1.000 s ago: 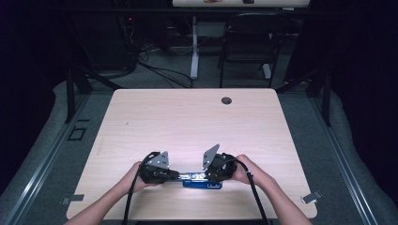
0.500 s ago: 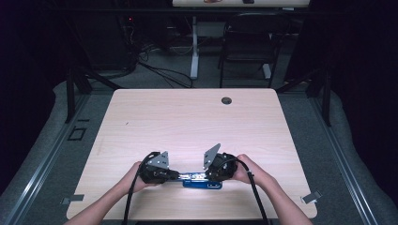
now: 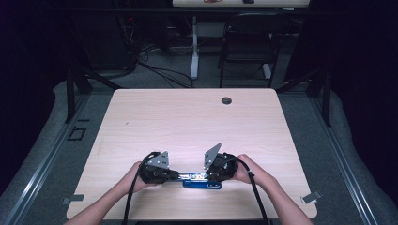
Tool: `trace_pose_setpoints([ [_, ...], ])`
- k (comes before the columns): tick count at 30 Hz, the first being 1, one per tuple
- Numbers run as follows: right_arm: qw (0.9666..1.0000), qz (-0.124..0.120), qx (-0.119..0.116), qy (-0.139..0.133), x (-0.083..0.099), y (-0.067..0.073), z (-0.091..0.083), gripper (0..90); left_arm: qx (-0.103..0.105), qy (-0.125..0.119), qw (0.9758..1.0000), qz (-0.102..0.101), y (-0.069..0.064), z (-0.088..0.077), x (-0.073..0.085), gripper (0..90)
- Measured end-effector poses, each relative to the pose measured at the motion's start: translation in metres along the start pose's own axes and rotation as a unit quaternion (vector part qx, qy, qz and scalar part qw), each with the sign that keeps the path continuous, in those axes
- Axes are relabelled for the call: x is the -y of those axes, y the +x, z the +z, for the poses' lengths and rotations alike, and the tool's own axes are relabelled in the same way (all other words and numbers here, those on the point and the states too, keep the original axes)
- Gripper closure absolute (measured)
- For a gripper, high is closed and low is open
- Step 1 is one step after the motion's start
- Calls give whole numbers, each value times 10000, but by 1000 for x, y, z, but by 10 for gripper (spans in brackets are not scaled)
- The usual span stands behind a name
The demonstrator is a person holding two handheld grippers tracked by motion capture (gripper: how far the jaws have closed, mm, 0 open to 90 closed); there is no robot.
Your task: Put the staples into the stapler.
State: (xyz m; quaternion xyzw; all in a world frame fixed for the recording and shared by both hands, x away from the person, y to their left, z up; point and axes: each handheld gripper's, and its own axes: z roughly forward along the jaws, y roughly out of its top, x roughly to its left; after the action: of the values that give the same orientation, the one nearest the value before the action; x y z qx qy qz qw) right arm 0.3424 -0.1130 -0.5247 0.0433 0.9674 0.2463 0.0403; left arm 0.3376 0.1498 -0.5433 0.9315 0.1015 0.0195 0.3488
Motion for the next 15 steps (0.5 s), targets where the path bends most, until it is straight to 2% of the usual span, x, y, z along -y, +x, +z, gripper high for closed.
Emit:
trace_pose_setpoints([
  [9, 10000, 18, -14, -34, 1, 0, 0, 778, 15, -16, 10000, -8, 0, 0, 0, 848],
  [15, 9999, -60, -49, -81, 0, 0, -1, 778, 17, -18, 10000, -8, 0, 0, 0, 848],
])
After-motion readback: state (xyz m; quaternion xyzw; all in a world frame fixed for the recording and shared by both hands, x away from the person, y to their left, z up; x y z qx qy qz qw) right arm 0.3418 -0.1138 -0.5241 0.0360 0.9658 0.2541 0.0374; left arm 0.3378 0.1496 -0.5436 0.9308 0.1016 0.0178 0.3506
